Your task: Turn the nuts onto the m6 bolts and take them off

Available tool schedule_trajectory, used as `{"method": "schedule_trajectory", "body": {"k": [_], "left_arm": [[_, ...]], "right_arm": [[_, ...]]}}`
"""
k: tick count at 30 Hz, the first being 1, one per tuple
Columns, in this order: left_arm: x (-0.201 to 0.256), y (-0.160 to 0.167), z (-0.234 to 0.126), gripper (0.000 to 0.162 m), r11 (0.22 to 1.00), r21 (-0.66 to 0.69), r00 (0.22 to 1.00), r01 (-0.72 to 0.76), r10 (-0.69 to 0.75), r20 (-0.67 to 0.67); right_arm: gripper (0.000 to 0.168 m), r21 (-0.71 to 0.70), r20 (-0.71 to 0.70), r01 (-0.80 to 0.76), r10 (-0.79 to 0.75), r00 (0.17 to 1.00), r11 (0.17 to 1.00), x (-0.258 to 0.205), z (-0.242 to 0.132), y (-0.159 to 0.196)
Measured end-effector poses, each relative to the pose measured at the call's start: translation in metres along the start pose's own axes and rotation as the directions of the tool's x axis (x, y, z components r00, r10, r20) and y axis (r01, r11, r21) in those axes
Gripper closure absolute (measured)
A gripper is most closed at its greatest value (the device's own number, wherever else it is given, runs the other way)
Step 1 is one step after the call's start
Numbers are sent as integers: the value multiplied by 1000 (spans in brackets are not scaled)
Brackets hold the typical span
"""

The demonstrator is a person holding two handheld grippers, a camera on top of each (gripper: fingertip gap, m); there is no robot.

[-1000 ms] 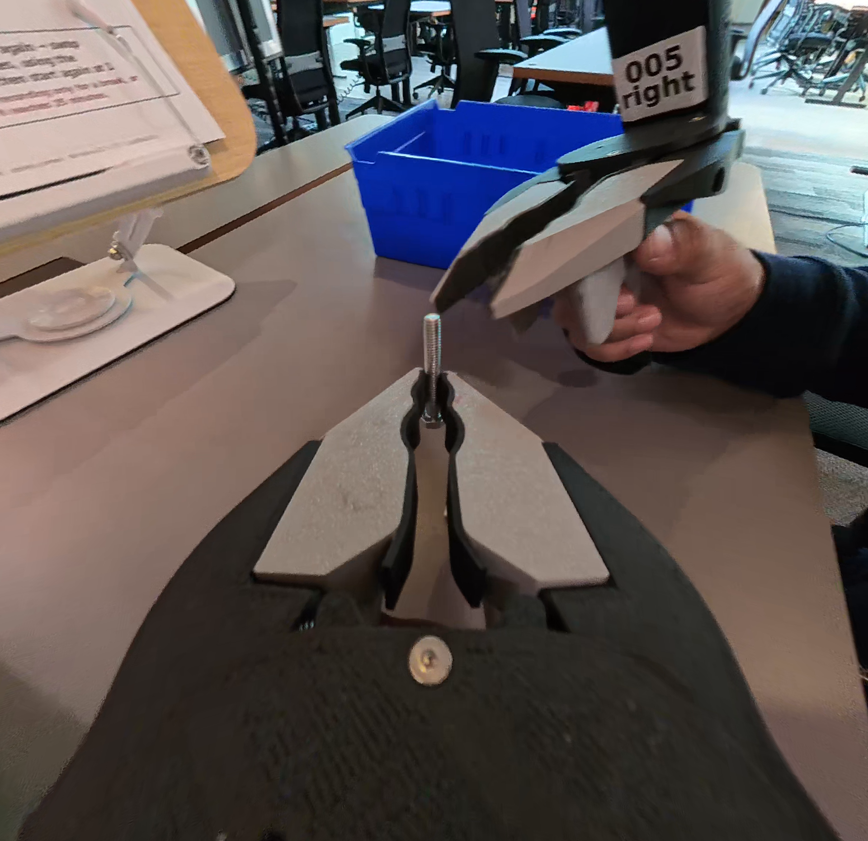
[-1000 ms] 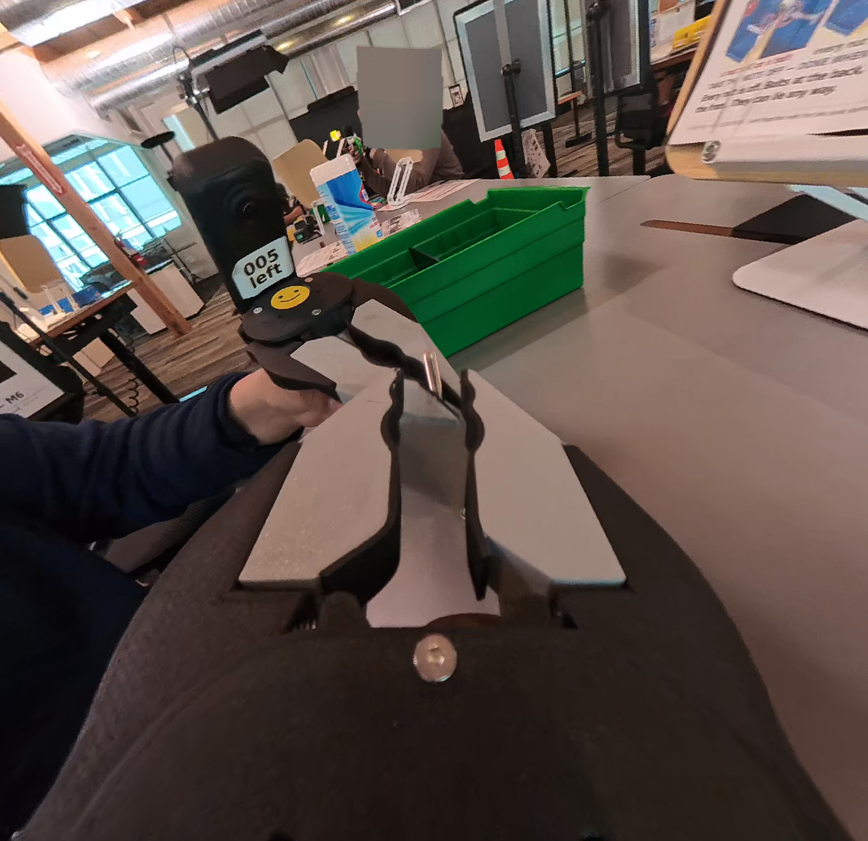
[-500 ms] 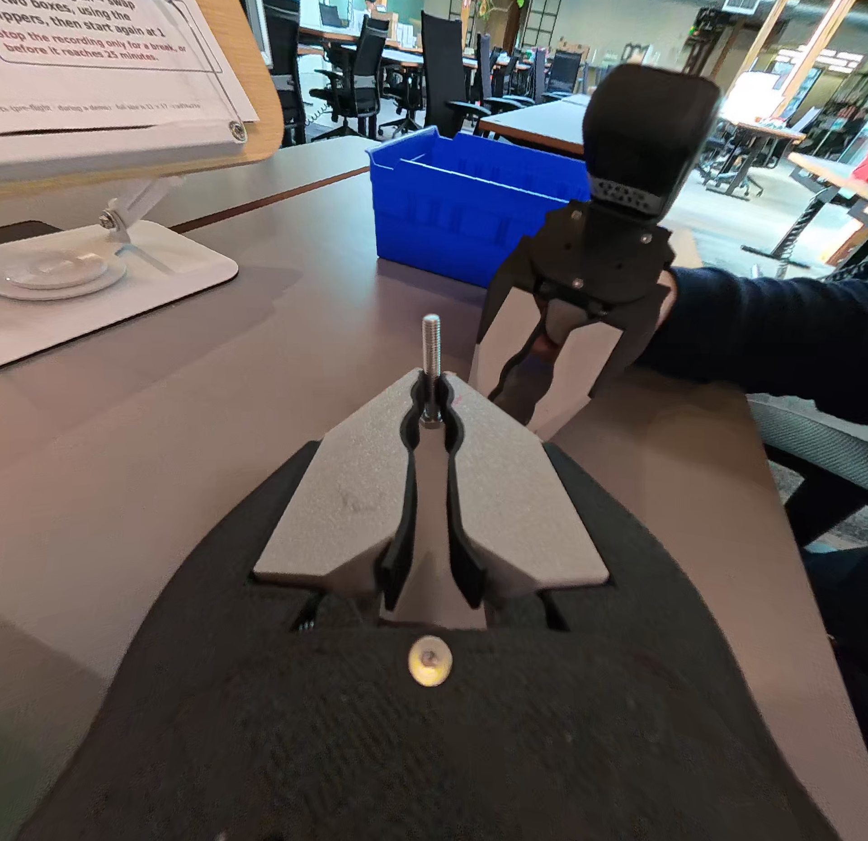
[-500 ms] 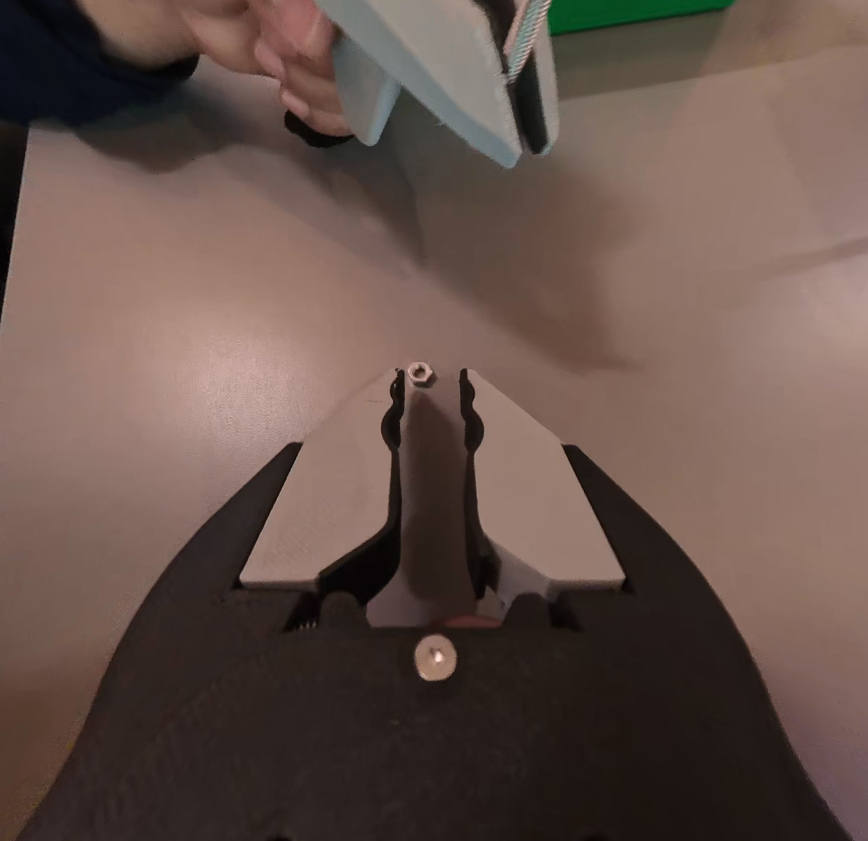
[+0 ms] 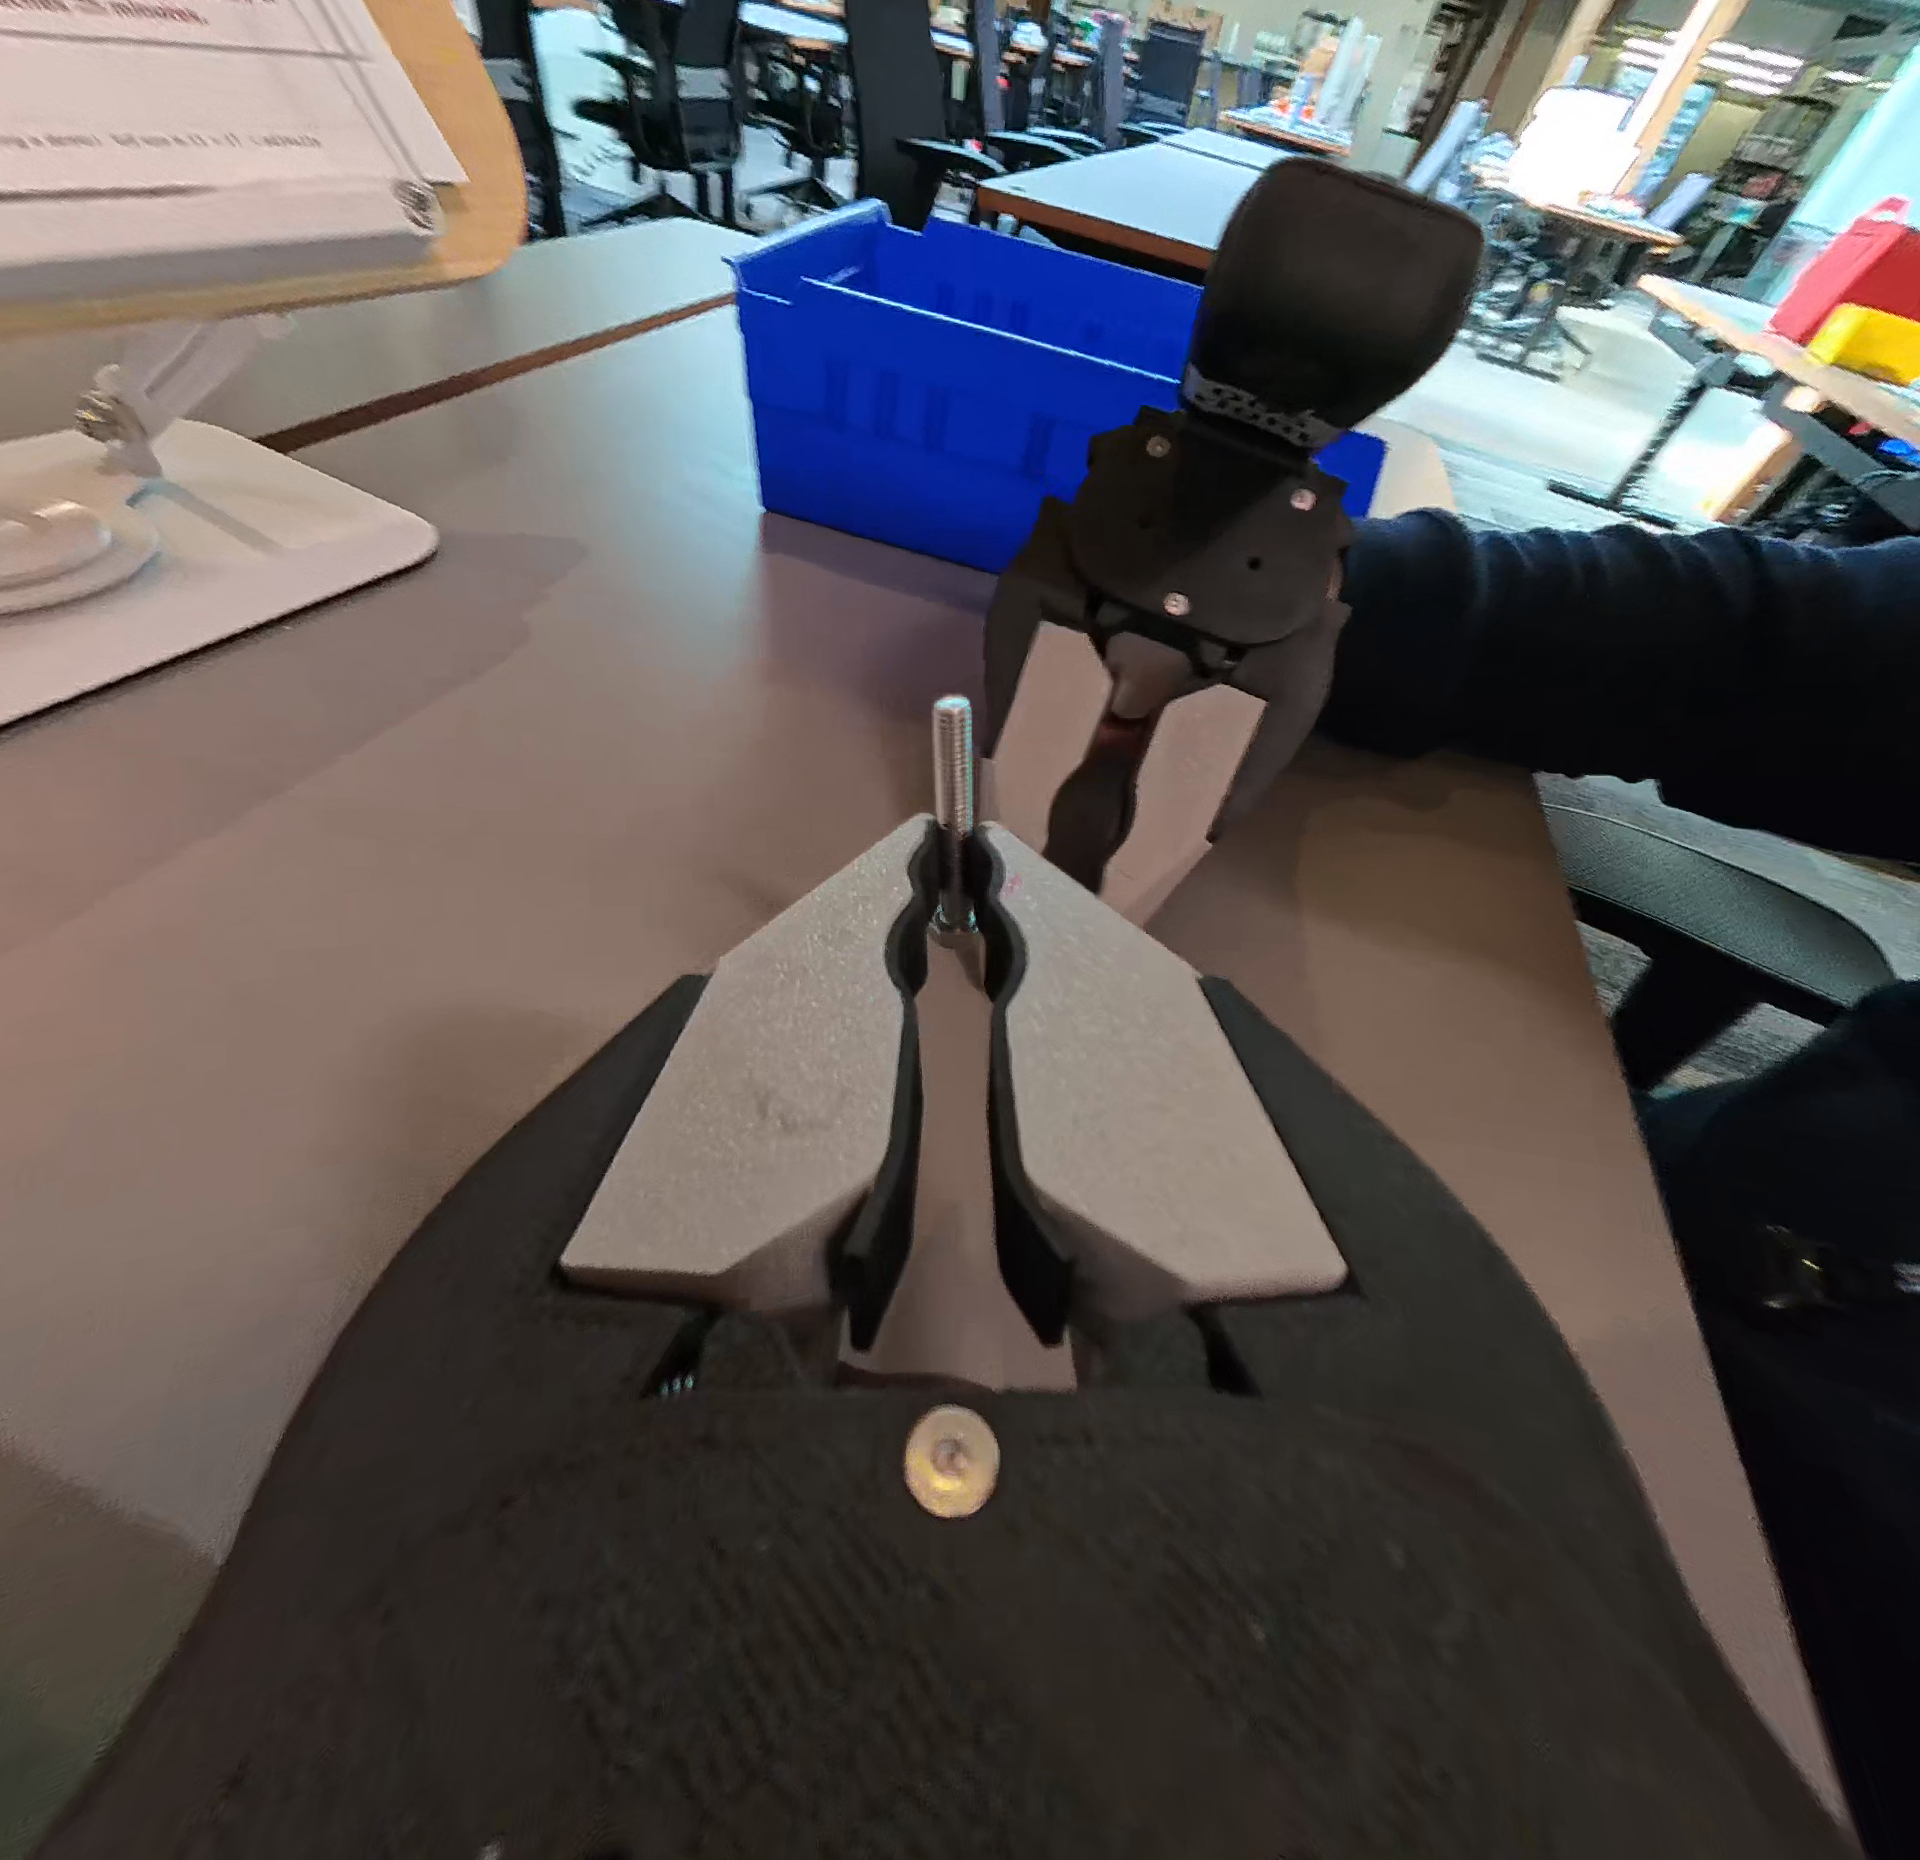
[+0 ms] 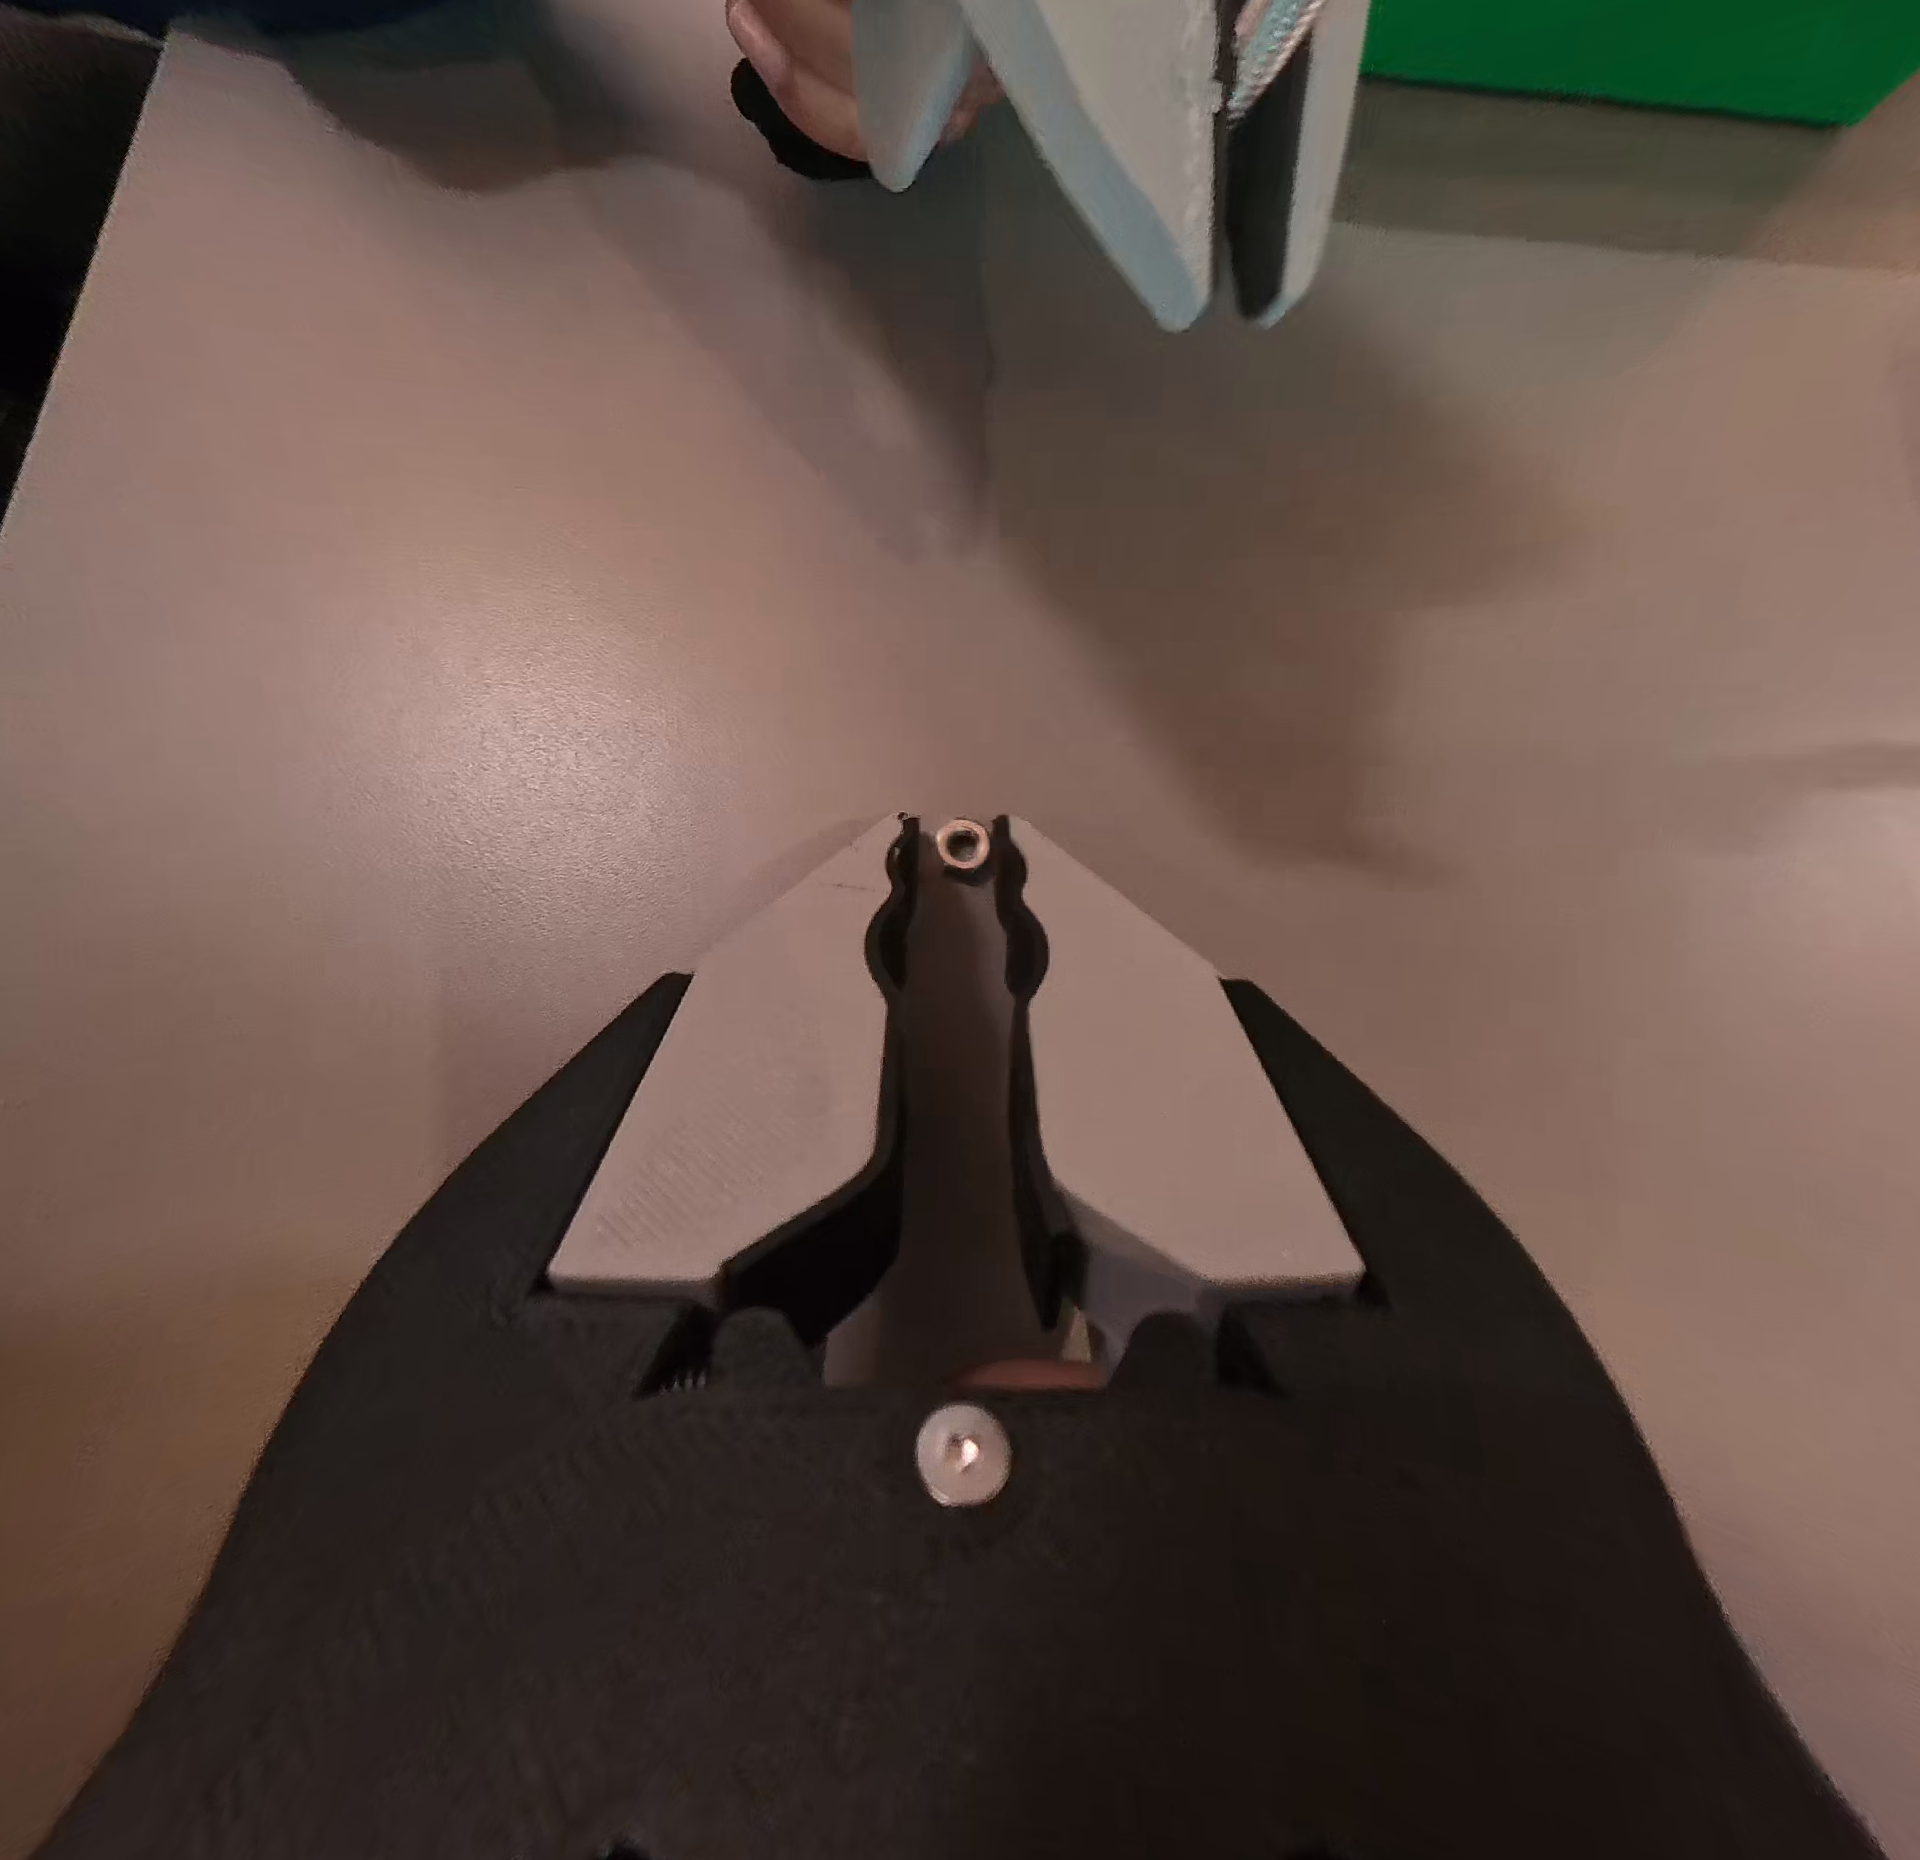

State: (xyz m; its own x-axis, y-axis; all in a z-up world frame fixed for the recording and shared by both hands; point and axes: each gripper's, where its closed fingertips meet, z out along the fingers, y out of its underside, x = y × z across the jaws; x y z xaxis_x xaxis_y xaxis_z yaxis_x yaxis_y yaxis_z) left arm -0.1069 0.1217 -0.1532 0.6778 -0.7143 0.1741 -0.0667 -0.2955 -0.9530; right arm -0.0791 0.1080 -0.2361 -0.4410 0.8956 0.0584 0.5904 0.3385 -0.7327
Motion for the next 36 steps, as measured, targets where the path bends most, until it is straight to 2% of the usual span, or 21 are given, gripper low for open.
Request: {"method": "schedule_trajectory", "body": {"k": [3, 9, 13, 18, 25, 36], "left_arm": [[12, 6, 5, 159, 999, -27, 997, 25, -27, -70], [4, 15, 16, 159, 998, -55, 999, -35, 36, 9], [4, 2, 18, 159, 996, 28, 995, -90, 89, 54], [9, -3, 26, 159, 989, 47, 985, -142, 137, 109], [16, -14, 26, 159, 988, 93, 986, -127, 115, 124], [17, -15, 23, 159, 984, 76, 979, -161, 149, 139]], "right_arm": [[161, 1, 13, 1, -1, 1000, 1000, -3, -1, 1], [162, 36, -17, -83, 83, 996, 996, -3, -12, -7], [162, 105, -73, -127, 135, 988, 986, 2, -46, -35], [162, 175, -67, -168, 182, 981, 970, 11, -83, -82], [162, 89, -72, -183, 190, 979, 979, 19, -84, -99], [162, 4, -61, -180, 180, 982, 984, 21, -79, -106]]}}
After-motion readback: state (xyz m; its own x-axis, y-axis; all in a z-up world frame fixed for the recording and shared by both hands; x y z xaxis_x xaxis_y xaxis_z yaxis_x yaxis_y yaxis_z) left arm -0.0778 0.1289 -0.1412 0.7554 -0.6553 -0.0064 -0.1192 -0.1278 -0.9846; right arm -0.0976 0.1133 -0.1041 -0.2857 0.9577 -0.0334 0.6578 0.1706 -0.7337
